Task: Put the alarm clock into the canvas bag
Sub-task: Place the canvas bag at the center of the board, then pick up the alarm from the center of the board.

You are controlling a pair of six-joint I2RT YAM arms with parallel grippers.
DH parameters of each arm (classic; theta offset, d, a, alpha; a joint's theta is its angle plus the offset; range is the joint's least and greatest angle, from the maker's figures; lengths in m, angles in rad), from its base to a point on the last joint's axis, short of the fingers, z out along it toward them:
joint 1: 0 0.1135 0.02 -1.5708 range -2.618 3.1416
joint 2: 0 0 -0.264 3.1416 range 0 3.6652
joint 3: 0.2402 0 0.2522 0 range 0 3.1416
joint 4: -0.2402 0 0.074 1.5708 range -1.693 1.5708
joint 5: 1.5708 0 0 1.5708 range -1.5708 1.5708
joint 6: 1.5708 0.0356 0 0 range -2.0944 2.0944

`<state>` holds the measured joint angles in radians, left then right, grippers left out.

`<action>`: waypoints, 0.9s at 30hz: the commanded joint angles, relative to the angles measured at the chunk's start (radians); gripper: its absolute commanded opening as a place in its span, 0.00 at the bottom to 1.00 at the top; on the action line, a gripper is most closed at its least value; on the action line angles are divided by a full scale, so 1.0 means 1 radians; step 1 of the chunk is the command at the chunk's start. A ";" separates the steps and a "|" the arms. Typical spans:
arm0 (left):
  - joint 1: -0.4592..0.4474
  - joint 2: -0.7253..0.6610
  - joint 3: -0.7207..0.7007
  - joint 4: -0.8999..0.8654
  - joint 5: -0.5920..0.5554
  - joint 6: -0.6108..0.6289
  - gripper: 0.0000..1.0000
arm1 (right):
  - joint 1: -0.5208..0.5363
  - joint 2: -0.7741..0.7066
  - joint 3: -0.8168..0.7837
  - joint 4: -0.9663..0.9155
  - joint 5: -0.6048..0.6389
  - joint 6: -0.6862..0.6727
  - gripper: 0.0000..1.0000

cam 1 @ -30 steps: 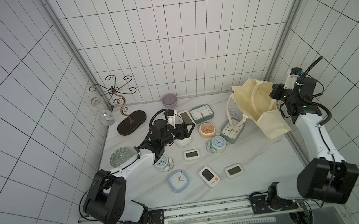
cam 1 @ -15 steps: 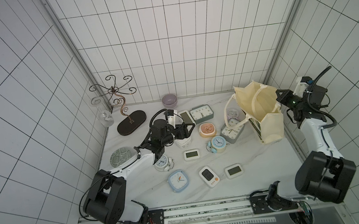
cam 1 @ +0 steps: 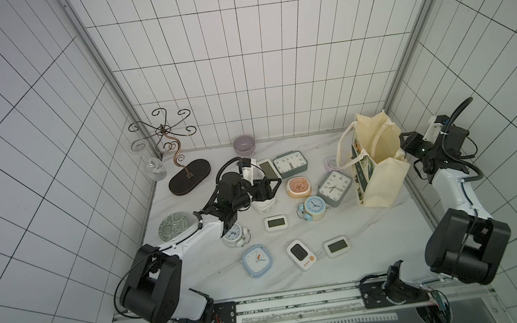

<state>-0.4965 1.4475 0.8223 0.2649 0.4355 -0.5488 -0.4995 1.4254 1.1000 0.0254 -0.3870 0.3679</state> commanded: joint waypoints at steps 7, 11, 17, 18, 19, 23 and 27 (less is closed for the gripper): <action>-0.005 0.000 0.019 -0.033 -0.042 0.029 0.84 | 0.053 -0.122 0.083 -0.170 0.253 -0.153 0.69; -0.007 -0.050 0.005 -0.039 -0.087 0.037 0.84 | 0.216 -0.242 0.119 -0.208 0.447 -0.257 1.00; -0.011 -0.180 -0.033 -0.087 -0.151 0.029 0.88 | 0.426 -0.318 0.155 -0.240 0.311 -0.347 1.00; -0.011 -0.208 -0.052 -0.098 -0.161 0.021 0.88 | 0.455 -0.318 0.152 -0.243 0.281 -0.359 1.00; -0.011 -0.234 -0.072 -0.107 -0.165 0.013 0.89 | 0.488 -0.317 0.148 -0.251 0.266 -0.367 1.00; -0.010 -0.331 -0.142 -0.154 -0.167 0.003 0.91 | 0.591 -0.302 0.113 -0.285 0.096 -0.407 1.00; -0.005 -0.418 -0.187 -0.255 -0.157 0.022 0.94 | 0.768 -0.254 0.058 -0.373 0.180 -0.400 1.00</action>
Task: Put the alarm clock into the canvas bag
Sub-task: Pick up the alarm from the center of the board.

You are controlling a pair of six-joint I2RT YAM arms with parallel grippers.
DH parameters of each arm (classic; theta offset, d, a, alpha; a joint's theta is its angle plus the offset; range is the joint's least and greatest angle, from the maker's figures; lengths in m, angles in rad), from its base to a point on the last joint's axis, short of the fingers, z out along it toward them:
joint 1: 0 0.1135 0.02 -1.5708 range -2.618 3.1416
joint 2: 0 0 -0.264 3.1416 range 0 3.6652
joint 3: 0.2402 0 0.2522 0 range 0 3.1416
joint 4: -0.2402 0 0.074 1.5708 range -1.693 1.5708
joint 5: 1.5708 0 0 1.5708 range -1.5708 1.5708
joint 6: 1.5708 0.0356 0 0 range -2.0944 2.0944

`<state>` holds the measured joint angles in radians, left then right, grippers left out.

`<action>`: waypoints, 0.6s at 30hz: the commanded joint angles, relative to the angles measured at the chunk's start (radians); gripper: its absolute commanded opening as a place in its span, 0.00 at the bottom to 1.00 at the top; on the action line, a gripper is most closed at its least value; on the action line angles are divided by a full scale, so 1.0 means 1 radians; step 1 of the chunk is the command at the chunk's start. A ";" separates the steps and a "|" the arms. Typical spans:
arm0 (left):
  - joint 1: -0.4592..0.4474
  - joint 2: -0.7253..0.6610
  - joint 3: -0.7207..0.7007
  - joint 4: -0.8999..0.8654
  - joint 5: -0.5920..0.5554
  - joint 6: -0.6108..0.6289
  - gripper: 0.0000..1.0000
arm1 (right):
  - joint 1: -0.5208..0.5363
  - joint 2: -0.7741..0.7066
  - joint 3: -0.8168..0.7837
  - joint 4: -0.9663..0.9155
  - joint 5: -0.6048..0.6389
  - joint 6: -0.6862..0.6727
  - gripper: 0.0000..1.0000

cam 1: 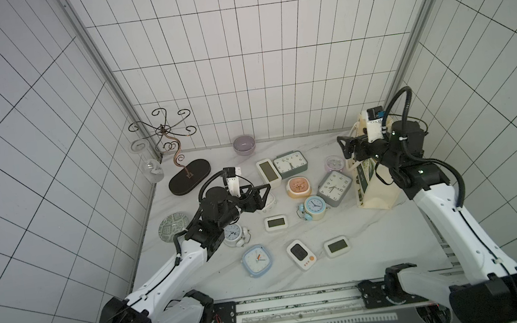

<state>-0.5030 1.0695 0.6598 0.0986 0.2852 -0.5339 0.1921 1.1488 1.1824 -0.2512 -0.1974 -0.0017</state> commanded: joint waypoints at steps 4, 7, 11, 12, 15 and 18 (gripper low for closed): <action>0.012 -0.083 -0.046 -0.173 0.039 0.041 0.97 | 0.208 0.086 -0.100 -0.116 0.077 0.034 1.00; 0.028 -0.099 -0.065 -0.189 0.093 0.044 0.97 | 0.277 0.140 -0.140 -0.120 0.113 0.058 1.00; 0.037 -0.099 -0.080 -0.183 0.138 0.031 0.97 | 0.305 0.198 -0.181 -0.120 0.130 0.091 1.00; 0.036 -0.094 -0.079 -0.182 0.147 0.030 0.97 | 0.306 0.210 -0.192 -0.118 0.131 0.098 0.99; 0.035 -0.068 -0.083 -0.175 0.163 0.029 0.97 | 0.310 0.247 -0.212 -0.128 0.158 0.108 1.00; 0.035 -0.039 -0.087 -0.165 0.187 0.029 0.97 | 0.313 0.280 -0.223 -0.145 0.184 0.102 1.00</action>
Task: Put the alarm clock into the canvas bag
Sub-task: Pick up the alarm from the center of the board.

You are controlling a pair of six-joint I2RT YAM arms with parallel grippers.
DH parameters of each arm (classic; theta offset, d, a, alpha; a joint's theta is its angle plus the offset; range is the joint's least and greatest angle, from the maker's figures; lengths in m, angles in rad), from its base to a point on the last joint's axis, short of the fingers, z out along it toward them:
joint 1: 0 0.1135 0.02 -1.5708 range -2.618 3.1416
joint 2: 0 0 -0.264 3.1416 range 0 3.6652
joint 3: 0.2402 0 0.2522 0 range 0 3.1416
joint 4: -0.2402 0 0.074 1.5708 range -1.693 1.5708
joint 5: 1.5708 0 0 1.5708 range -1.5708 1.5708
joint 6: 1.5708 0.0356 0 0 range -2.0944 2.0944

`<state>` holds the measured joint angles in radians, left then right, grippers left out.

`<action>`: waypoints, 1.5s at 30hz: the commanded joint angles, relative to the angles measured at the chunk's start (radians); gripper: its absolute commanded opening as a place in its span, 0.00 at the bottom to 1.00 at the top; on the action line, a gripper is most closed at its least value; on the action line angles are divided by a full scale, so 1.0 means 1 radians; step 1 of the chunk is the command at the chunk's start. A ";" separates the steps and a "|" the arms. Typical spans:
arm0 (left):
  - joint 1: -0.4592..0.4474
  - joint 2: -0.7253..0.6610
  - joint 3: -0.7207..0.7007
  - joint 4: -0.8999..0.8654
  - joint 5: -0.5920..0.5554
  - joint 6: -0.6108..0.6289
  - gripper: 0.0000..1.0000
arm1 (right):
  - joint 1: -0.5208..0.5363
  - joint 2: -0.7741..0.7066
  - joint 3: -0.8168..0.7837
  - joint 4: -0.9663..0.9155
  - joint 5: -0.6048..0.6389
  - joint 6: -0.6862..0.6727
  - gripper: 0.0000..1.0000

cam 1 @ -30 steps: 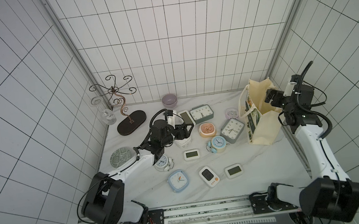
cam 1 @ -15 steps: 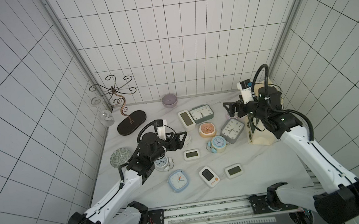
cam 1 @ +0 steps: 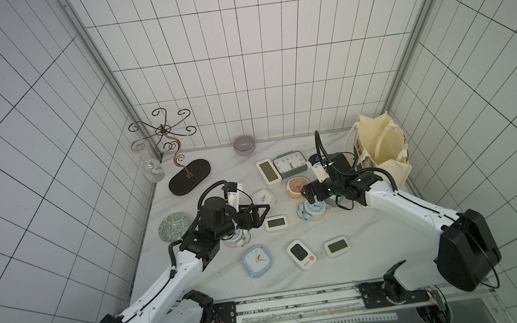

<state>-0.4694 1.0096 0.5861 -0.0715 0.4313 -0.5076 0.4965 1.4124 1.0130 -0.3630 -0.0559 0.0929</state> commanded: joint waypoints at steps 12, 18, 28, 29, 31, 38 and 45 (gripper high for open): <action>-0.006 0.079 -0.009 0.010 0.065 0.015 0.97 | 0.025 0.092 -0.107 -0.034 0.050 0.007 1.00; -0.021 0.095 -0.008 0.010 0.073 0.023 0.97 | 0.033 0.104 -0.131 -0.024 0.053 0.019 1.00; -0.025 0.096 -0.011 0.009 0.069 0.026 0.97 | 0.037 0.146 -0.131 -0.012 0.057 0.018 1.00; -0.025 0.095 -0.011 0.009 0.069 0.028 0.97 | 0.038 0.149 -0.131 -0.008 0.057 0.018 1.00; -0.025 0.094 -0.013 0.009 0.069 0.027 0.97 | 0.039 0.157 -0.131 -0.002 0.058 0.016 0.99; -0.029 0.097 -0.013 0.009 0.069 0.030 0.97 | 0.039 0.196 -0.123 0.017 0.050 0.016 0.93; -0.031 0.093 -0.013 0.004 0.066 0.030 0.97 | 0.040 0.216 -0.109 0.015 0.044 0.016 0.80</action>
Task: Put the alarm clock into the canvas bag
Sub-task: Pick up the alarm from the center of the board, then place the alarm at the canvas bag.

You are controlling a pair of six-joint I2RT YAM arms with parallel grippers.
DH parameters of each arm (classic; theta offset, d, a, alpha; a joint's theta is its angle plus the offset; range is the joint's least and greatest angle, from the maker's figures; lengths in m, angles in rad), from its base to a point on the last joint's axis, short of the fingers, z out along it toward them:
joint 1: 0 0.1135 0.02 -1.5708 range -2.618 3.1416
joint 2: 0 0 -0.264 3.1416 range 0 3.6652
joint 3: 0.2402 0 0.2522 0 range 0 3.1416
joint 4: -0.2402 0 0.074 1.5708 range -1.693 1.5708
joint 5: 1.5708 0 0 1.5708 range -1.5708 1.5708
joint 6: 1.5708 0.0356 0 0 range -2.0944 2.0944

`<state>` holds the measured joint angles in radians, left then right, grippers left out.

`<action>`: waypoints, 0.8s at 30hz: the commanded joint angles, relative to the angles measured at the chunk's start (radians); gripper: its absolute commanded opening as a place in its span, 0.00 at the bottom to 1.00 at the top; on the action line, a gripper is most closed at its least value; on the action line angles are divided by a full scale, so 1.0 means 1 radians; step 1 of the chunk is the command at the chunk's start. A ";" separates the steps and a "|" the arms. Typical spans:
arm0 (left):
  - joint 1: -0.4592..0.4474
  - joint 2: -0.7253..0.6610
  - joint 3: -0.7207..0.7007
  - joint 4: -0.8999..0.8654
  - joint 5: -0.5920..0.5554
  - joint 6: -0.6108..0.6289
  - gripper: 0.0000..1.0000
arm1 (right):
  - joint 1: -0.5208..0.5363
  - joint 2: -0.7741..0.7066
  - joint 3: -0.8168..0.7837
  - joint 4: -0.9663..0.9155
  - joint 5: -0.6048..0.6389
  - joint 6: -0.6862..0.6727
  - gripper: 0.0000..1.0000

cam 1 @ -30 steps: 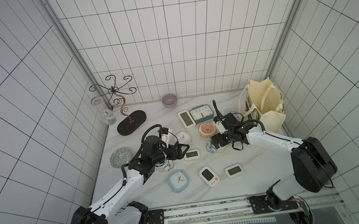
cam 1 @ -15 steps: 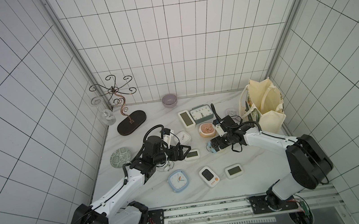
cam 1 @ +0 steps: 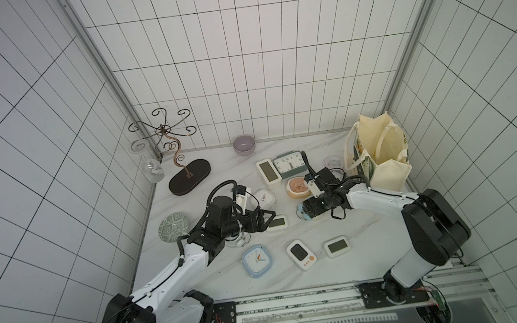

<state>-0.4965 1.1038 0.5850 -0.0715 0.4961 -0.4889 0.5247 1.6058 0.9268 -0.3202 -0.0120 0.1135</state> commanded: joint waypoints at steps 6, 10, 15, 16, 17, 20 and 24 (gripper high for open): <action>-0.011 -0.007 0.019 0.002 0.020 -0.013 0.97 | 0.021 -0.116 0.046 -0.086 -0.005 0.006 0.73; -0.043 -0.011 0.079 0.007 0.020 -0.033 0.97 | 0.022 -0.239 0.154 -0.135 0.016 0.005 0.71; -0.079 0.008 0.180 0.032 -0.005 -0.059 0.97 | 0.020 -0.338 0.341 -0.194 0.106 -0.019 0.70; -0.087 0.018 0.205 0.038 -0.005 -0.064 0.97 | 0.014 -0.353 0.382 -0.201 0.128 -0.031 0.70; -0.094 0.028 0.227 0.041 -0.005 -0.065 0.97 | 0.006 -0.362 0.416 -0.207 0.144 -0.041 0.70; -0.122 0.055 0.300 0.042 -0.007 -0.066 0.96 | -0.056 -0.378 0.520 -0.224 0.179 -0.061 0.69; -0.163 0.081 0.378 0.051 -0.025 -0.057 0.96 | -0.206 -0.382 0.611 -0.226 0.197 -0.072 0.68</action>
<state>-0.6395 1.1721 0.9142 -0.0414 0.4900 -0.5434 0.4026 1.2335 1.4261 -0.5224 0.1246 0.0685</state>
